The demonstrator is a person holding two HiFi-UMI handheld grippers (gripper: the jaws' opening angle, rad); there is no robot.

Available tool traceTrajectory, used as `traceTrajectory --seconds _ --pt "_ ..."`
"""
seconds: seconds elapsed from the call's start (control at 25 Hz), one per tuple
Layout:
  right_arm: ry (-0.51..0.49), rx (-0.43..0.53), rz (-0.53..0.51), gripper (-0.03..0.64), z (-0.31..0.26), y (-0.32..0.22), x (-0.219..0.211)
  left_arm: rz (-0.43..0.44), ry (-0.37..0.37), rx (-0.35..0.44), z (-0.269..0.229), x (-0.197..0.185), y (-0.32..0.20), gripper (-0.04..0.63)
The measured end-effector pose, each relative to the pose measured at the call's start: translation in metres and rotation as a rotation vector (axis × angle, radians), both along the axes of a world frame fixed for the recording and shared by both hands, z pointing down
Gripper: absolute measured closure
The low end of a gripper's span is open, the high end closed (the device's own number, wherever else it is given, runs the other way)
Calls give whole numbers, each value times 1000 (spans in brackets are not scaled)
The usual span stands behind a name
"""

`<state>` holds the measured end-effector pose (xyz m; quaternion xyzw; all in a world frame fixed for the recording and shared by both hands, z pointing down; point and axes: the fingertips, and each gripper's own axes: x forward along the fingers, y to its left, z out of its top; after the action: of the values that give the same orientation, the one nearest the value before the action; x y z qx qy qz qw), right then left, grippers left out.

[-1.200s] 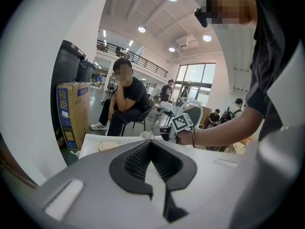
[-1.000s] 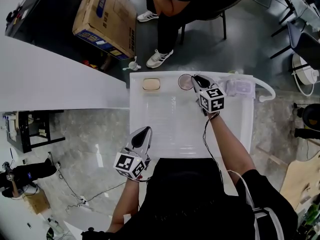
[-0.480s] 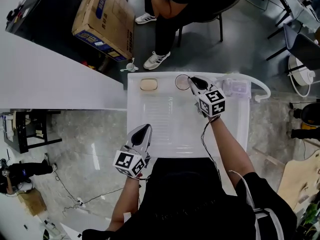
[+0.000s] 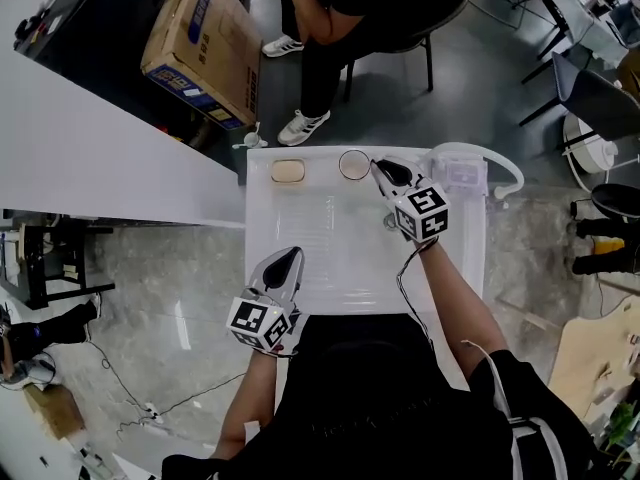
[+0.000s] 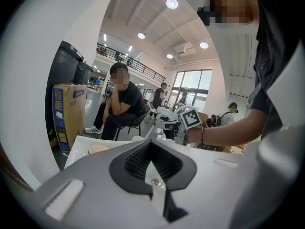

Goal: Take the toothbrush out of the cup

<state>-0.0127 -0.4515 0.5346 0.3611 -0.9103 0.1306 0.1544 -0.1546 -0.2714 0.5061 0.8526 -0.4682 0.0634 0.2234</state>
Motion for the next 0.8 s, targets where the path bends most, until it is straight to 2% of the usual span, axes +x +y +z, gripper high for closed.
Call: traceTrajectory --seconds 0.2,0.36,0.64,0.8 --pt "-7 32 -9 586 -19 6 2 -2 6 3 -1 2 4 588" --pt "-52 38 -9 586 -32 13 5 10 8 9 0 6 8 587" --pt "-20 103 -36 586 -60 28 6 26 8 31 -7 5 9 588" --pt "-56 92 -24 586 -69 36 10 29 4 51 -12 4 7 588"
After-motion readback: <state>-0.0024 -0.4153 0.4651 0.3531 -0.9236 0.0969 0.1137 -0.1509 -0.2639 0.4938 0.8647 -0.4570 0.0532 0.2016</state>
